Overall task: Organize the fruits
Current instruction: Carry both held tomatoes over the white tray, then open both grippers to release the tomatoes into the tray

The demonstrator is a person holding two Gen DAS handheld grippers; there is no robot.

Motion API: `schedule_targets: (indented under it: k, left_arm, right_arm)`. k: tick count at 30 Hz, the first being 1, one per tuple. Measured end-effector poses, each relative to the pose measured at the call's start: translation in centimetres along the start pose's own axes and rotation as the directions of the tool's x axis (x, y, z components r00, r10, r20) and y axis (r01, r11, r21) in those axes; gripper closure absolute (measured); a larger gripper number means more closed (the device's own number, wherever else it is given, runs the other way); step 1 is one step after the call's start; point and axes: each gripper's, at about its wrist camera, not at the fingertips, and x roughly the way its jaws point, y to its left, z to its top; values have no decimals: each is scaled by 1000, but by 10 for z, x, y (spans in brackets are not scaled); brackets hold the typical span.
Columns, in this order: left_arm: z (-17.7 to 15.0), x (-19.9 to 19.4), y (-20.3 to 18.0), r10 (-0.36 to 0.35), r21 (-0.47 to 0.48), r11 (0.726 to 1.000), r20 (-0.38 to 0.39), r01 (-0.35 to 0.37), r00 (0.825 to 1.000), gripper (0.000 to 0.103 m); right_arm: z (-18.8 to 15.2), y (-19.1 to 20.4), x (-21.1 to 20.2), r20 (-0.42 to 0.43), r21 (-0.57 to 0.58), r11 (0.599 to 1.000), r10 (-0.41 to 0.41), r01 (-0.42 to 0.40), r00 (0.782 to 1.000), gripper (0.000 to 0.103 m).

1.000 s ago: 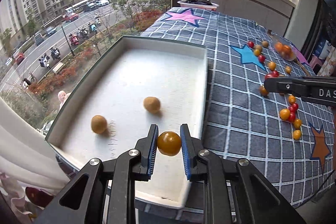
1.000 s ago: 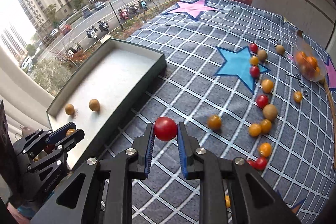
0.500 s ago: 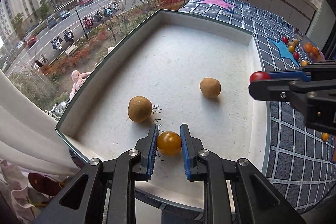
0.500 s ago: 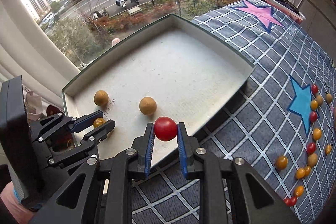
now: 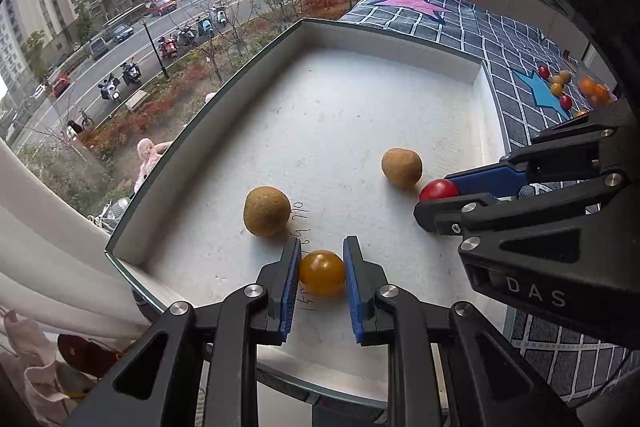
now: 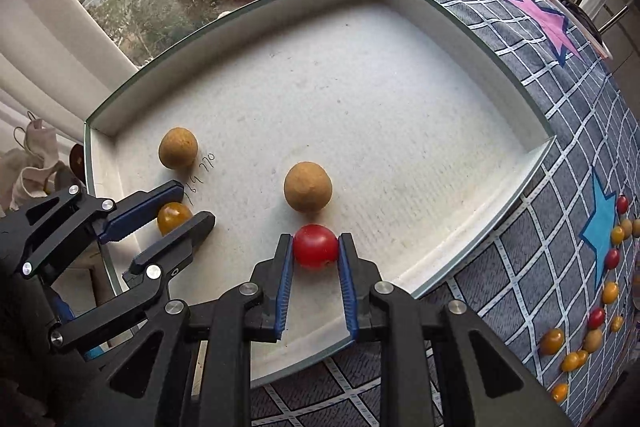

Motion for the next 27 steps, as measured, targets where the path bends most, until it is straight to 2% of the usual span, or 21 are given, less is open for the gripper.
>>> schedule_targets:
  k: [2,4,6,8,9,11,14,20,27]
  left_arm:
    - [-1,-1,1,-1,-4,1000,3,1,1000,80]
    - [-2,-1,2,-1,-8,1000,4,1,1000,80]
    - [-2,-1,1,2,-9,1000,2,-2,1000,80]
    - [-1,-1,1,6,-6,1000,-2,-6,1000,79]
    - [0,-1,1,8,-5,1000,-5,-8,1000,73]
    - [0,-3,1,7,-12,1000,7,-6,1000,17]
    - [0,-15,-3,15,6,1000,69,-16,998,15]
    - [0,-22,-12,0,33,999,61,-2,998,15]
    - [1,-36,-28,-2,68,998,71,-3,997,15]
  right_arm:
    - [1,-4,-1,2,16,1000,20,-21,1000,77]
    - [-1,-9,-6,16,35,999,32,-33,999,68]
    - [0,-13,-14,43,46,998,28,-30,999,45]
    - [-2,-15,-23,69,47,999,21,-24,997,40]
    - [-3,-16,-27,80,47,999,20,-24,997,40]
    - [-5,-18,-35,102,54,998,16,-22,995,35]
    - [-11,-22,-45,137,74,997,1,-11,991,33]
    - [-19,-35,-63,195,143,989,-8,-20,981,23]
    - [-49,-72,-76,222,248,968,-22,-35,975,23]
